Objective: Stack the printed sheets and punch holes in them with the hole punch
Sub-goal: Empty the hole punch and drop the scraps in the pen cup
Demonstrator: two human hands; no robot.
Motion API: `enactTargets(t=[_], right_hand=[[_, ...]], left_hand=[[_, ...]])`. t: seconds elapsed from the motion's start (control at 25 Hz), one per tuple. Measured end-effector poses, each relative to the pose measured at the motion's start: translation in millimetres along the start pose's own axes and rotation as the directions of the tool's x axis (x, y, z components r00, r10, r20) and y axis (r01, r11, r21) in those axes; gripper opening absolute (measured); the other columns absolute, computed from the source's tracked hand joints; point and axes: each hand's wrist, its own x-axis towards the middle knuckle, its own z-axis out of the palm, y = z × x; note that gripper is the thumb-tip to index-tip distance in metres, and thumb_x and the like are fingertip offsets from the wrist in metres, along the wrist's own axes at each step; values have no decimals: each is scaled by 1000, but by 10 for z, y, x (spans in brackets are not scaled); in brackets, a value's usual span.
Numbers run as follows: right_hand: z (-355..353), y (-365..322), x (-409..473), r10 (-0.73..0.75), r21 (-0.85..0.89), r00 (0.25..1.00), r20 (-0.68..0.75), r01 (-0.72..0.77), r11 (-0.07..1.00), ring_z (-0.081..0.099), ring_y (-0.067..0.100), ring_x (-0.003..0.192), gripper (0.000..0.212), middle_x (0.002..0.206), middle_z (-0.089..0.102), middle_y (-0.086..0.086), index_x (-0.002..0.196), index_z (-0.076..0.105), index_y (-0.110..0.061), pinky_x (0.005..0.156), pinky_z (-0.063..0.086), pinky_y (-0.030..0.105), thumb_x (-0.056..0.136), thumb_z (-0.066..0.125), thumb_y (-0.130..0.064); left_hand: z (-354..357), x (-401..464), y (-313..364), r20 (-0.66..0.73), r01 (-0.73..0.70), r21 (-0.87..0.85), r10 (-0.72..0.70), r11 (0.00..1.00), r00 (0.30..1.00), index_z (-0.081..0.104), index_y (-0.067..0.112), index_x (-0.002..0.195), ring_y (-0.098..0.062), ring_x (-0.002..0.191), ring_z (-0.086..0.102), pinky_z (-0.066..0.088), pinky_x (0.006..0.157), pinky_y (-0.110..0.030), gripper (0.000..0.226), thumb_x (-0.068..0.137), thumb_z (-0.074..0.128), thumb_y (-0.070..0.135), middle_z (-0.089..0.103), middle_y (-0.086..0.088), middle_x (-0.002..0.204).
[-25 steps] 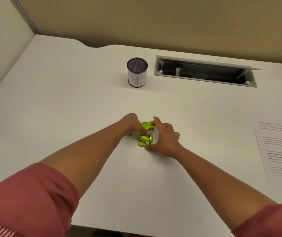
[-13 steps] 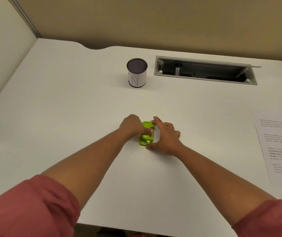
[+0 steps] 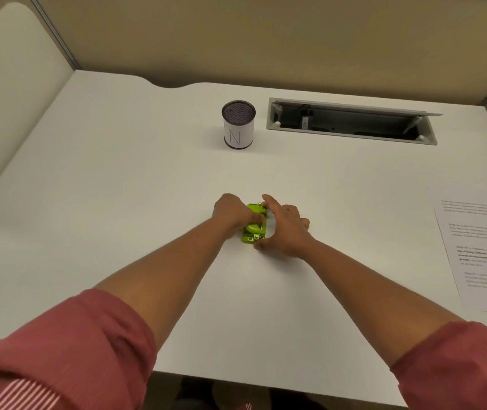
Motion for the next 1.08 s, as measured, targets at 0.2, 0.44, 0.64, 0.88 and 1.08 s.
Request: enactTargets(t=[0.2, 0.44, 0.64, 0.88, 1.08], right_hand=[[13, 7, -74, -72, -4, 995, -63, 72, 997, 30, 17, 137, 114, 147, 44, -19, 154, 20, -40, 94, 20, 36, 59, 82, -52], [49, -349, -94, -209, 41, 969, -135, 216, 975, 28, 13, 139, 112, 148, 45, -12, 156, 17, -38, 100, 18, 36, 63, 74, -63], [386, -813, 31, -256, 42, 957, -139, 264, 964, 31, 16, 138, 110, 147, 46, -8, 156, 16, -37, 101, 22, 38, 68, 77, -60], [959, -1402, 299, -293, 62, 952, -92, 299, 952, 31, 17, 137, 111, 151, 42, -9, 157, 15, -36, 103, 22, 40, 67, 76, -61], [1468, -1810, 519, -301, 26, 950, -84, 304, 952, 34, 18, 136, 105, 143, 47, -8, 156, 20, -35, 98, 21, 36, 68, 74, -58]], left_hand=[[-16, -77, -32, -22, -8, -99, 5, 995, 1000, 57, 9, 74, -22, 67, 58, 47, 60, -33, 40, 66, 90, 28, 59, -7, 74], [-504, -176, -118, -33, -55, -257, 48, 965, 998, 57, 8, 74, -25, 71, 64, 63, 78, -44, 33, 69, 89, 18, 61, -13, 77], [-976, -192, -484, -72, -61, -275, 42, 960, 996, 53, 12, 69, -24, 70, 62, 62, 77, -41, 33, 72, 86, 11, 57, -13, 76], [-1534, -109, -1119, -142, -39, -284, -1, 958, 990, 55, 10, 72, -23, 71, 60, 60, 75, -47, 31, 69, 85, 8, 58, -12, 77], [-1881, 37, -1603, -226, -37, -169, -2, 985, 974, 61, 10, 71, -14, 55, 54, 41, 46, -21, 24, 66, 85, 13, 58, 1, 65]])
